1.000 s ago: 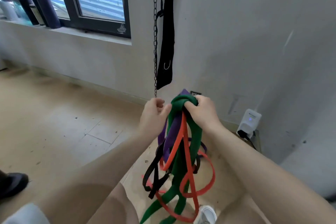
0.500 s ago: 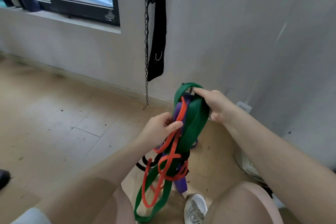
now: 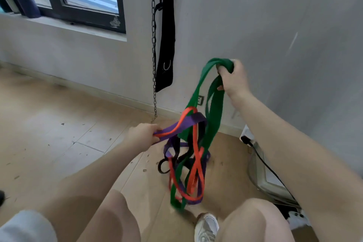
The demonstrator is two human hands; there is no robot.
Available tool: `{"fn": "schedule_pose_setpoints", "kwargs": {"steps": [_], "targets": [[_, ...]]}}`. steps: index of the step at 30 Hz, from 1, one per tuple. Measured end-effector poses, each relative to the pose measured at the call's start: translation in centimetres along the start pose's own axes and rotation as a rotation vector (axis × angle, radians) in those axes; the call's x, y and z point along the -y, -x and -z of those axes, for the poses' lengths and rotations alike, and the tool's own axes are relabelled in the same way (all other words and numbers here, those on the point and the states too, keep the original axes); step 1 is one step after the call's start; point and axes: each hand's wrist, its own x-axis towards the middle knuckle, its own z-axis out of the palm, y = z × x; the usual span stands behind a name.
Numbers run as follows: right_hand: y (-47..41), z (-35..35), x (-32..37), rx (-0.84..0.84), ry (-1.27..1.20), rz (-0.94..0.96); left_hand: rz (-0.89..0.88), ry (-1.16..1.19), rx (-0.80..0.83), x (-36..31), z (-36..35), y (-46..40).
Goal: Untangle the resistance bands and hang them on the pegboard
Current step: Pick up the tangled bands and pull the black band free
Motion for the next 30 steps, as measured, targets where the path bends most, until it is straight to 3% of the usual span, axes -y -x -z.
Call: {"fn": "schedule_pose_setpoints", "kwargs": {"steps": [3, 5, 11, 13, 15, 17, 19, 22, 24, 27, 30], "targets": [[0.0, -0.4, -0.2, 0.191, 0.275, -0.110, 0.018, -0.028, 0.041, 0.6, -0.6, 0.4], [-0.5, -0.2, 1.0, 0.223, 0.275, -0.084, 0.002, -0.084, 0.071, 0.9, -1.0, 0.3], [-1.0, 1.1, 6.2, -0.064, -0.640, -0.019, 0.034, -0.277, 0.077, 1.7, -2.4, 0.3], [-0.9, 1.6, 7.2, -0.061, -0.613, -0.036, 0.092, -0.346, 0.106, 2.1, -3.1, 0.5], [-0.6, 1.8, 7.3, 0.055, -0.226, -0.052, 0.126, -0.148, 0.112, 2.0, -4.1, 0.2], [0.0, 1.3, 6.4, 0.203, -0.028, -0.024, 0.131, 0.400, 0.085, 0.6, -4.0, 0.0], [0.7, 0.3, 5.3, 0.304, -0.162, 0.013, 0.071, 0.741, -0.002, -1.2, -3.4, -0.2], [1.5, -0.7, 4.6, 0.420, -0.540, 0.019, -0.021, 0.762, 0.005, -2.7, -3.3, -0.3], [1.9, -0.9, 5.1, 0.462, -0.678, 0.045, 0.041, 0.763, 0.018, -2.8, -4.2, -0.4], [1.8, -0.4, 5.6, 0.377, -0.767, 0.066, 0.149, 0.890, -0.076, -2.7, -5.3, -0.5], [0.4, 1.2, 4.6, 0.173, -0.766, 0.029, 0.167, 1.152, -0.118, -2.1, -4.6, -0.6]]}}
